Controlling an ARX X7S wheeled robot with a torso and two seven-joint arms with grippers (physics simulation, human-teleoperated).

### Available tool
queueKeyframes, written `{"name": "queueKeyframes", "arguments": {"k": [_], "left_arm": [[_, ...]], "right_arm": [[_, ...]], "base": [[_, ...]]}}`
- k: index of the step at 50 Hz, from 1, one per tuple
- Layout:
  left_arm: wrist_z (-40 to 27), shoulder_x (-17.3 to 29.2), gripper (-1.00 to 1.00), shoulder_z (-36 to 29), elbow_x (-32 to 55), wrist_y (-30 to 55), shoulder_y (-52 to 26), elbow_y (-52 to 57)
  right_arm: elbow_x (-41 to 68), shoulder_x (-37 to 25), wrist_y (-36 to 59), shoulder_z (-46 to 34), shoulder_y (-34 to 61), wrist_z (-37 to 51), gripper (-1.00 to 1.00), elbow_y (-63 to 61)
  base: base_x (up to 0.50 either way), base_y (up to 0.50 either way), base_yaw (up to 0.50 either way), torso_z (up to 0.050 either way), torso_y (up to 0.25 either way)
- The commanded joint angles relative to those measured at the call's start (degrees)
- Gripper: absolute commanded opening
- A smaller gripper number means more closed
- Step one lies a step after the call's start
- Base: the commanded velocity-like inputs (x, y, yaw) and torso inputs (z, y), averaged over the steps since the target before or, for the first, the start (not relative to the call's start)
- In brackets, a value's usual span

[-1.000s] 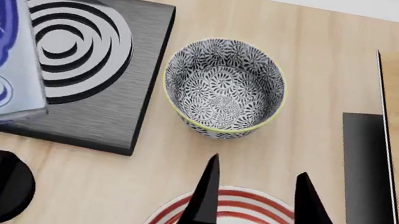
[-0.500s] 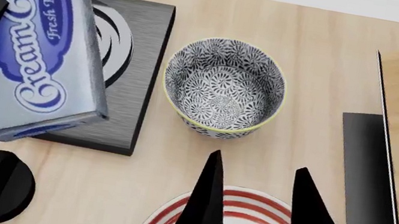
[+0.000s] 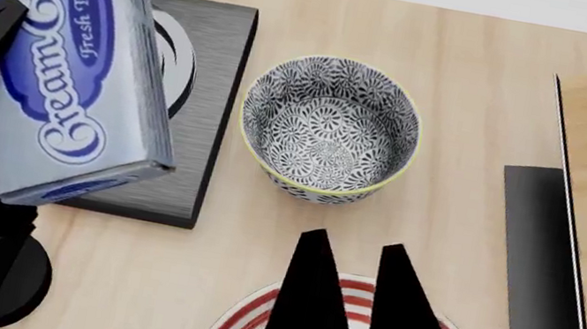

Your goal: Pick up the cream cheese and put it in the bowl.

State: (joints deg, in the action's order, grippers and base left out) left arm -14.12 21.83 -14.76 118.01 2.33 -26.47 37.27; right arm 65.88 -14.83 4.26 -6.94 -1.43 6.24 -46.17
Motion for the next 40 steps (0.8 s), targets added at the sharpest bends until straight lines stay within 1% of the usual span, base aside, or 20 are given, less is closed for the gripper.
{"name": "queueKeyframes", "arguments": {"k": [1,3,6,15,40], "left_arm": [[2.14,-0.33,-1.0,-0.22,-0.39,0.16,0.0,-0.33],[2.19,-0.34,-1.0,-0.33,-0.31,0.19,0.1,-0.55],[2.24,-0.31,-1.0,-0.24,-0.38,0.06,0.23,-0.48],[1.92,-0.39,-1.0,-0.62,-1.2,-0.08,0.33,-0.79],[2.02,-0.37,-1.0,-0.74,-2.41,-0.49,0.61,-0.38]], "right_arm": [[9.3,-0.05,-1.54,-0.62,-0.85,-1.5,1.0,-0.66],[11.74,-0.18,-1.64,-0.87,-0.71,-1.48,1.0,-0.67],[10.96,-0.09,-1.42,-1.28,-0.85,-1.19,1.0,-0.68],[13.9,-0.81,-0.02,-2.76,0.69,1.09,1.0,-0.12],[15.76,-1.38,2.11,-6.36,1.68,2.54,1.0,-0.74]], "base": [[0.0,0.0,0.0,0.0,0.0],[0.0,0.0,0.0,0.0,0.0],[0.0,0.0,0.0,0.0,0.0],[0.0,0.0,0.0,0.0,0.001],[0.0,0.0,0.0,0.0,0.0]]}}
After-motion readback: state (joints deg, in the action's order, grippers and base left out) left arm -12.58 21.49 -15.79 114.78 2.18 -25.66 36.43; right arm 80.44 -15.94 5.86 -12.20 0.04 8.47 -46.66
